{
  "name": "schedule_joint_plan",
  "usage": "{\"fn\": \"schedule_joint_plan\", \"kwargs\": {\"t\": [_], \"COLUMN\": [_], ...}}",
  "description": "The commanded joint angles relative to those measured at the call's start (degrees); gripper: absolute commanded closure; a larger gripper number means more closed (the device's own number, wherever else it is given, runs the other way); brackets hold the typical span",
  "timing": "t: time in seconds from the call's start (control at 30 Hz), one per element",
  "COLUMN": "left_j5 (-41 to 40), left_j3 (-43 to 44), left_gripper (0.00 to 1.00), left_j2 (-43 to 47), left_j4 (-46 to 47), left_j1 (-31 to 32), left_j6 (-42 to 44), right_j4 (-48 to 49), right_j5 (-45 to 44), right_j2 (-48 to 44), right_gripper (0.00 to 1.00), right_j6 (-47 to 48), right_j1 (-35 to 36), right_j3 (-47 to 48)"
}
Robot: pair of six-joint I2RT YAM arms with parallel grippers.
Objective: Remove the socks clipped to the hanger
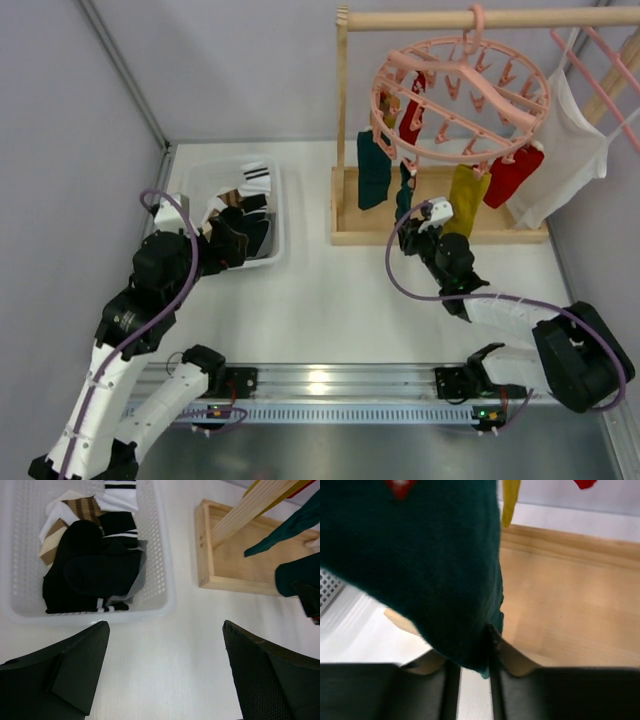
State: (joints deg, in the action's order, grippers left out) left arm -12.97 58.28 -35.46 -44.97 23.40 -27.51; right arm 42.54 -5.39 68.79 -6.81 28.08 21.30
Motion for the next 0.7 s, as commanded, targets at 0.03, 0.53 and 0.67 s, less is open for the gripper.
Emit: {"fn": "schedule_joint_plan", "kwargs": {"t": [0.03, 0.53, 0.67], "left_j5": [8.04, -27.80, -26.67], "left_j3": [9.45, 54.46, 63.87], "left_gripper": [0.02, 0.02, 0.02], "left_j2": [-6.44, -46.43, -56.44], "left_j4": [6.38, 5.95, 6.04], "left_j1": [0.16, 41.98, 42.87], "left_j6": [-3.95, 6.41, 7.90], "right_j4": [15.11, 2.55, -0.70], "right_j5": [1.01, -21.14, -23.70], "right_j2": [2.57, -11.40, -12.89], "right_gripper": [1.00, 1.00, 1.00], "right_j6": [1.01, -7.25, -7.96], "right_j1": [2.33, 22.98, 28.16], "right_j3": [-0.99, -4.87, -3.81]}}
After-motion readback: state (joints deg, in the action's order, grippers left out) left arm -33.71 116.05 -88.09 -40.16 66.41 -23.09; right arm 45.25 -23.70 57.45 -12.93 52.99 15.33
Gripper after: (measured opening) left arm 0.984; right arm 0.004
